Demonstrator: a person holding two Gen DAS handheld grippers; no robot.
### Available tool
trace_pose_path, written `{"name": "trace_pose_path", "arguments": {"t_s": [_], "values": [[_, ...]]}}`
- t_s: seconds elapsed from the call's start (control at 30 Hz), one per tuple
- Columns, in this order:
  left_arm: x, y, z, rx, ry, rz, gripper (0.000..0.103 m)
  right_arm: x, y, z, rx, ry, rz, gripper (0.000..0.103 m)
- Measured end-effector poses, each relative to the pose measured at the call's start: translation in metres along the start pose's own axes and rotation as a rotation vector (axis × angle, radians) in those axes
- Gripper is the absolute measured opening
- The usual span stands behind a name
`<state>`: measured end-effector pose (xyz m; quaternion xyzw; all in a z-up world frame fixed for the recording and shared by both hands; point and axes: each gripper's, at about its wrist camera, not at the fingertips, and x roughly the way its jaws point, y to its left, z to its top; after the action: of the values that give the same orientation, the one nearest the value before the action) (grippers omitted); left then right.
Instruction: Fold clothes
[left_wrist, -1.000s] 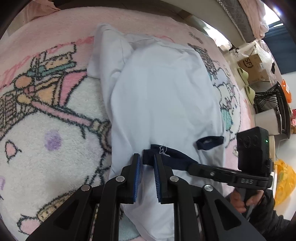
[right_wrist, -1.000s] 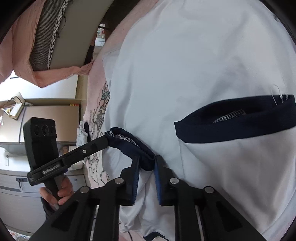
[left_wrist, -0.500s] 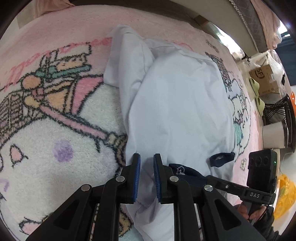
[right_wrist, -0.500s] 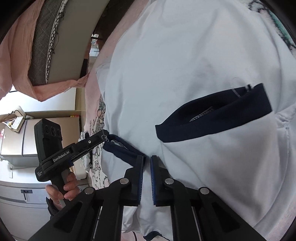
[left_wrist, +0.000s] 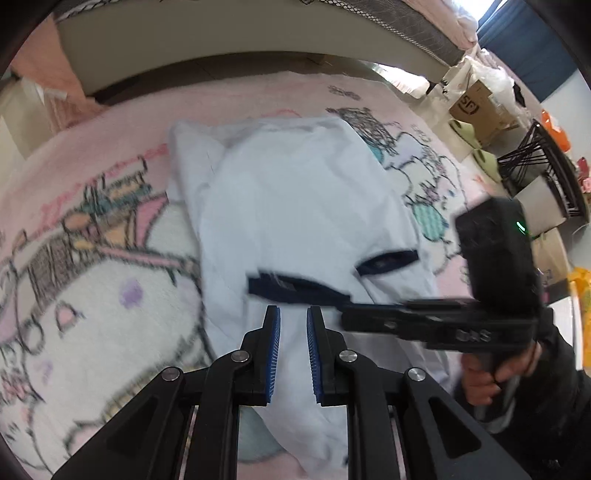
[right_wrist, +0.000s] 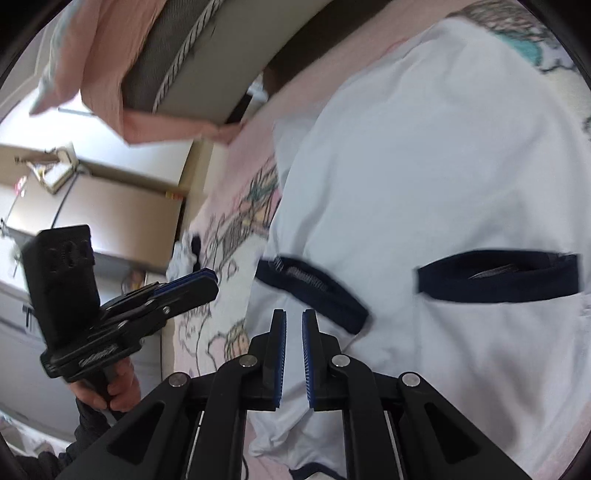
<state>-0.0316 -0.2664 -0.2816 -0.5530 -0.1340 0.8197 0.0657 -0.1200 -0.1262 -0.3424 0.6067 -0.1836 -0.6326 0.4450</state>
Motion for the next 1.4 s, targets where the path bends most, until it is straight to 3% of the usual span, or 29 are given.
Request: {"name": "trace_pose_path", "arguments": {"t_s": [0.23, 0.4, 0.5, 0.67, 0.93, 1.23, 1.3, 1.4], "values": [[0.005, 0.005, -0.060, -0.079, 0.073, -0.020, 0.013, 0.028, 0.019, 0.002, -0.085, 0.082, 0.013, 0.008], [0.008, 0.008, -0.091, -0.181, 0.104, -0.095, 0.013, 0.047, 0.020, 0.005, -0.077, 0.120, 0.015, 0.008], [0.011, -0.004, -0.097, -0.165, 0.113, -0.111, 0.013, 0.052, 0.011, 0.008, -0.080, 0.123, -0.067, 0.008], [0.025, -0.018, -0.101, -0.144, 0.148, -0.137, 0.013, 0.049, -0.003, 0.012, -0.009, 0.113, -0.037, 0.008], [0.061, -0.035, -0.112, -0.123, 0.254, -0.132, 0.013, 0.057, -0.011, 0.016, 0.003, 0.129, -0.084, 0.007], [0.059, -0.045, -0.112, -0.152, 0.259, -0.131, 0.013, 0.055, -0.015, 0.019, 0.017, 0.134, -0.058, 0.008], [0.050, -0.049, -0.111, -0.168, 0.230, -0.140, 0.013, 0.049, -0.010, 0.019, -0.002, 0.120, -0.048, 0.010], [0.030, -0.060, -0.108, -0.154, 0.152, -0.151, 0.013, 0.038, -0.003, 0.018, -0.019, 0.107, -0.013, 0.039]]}}
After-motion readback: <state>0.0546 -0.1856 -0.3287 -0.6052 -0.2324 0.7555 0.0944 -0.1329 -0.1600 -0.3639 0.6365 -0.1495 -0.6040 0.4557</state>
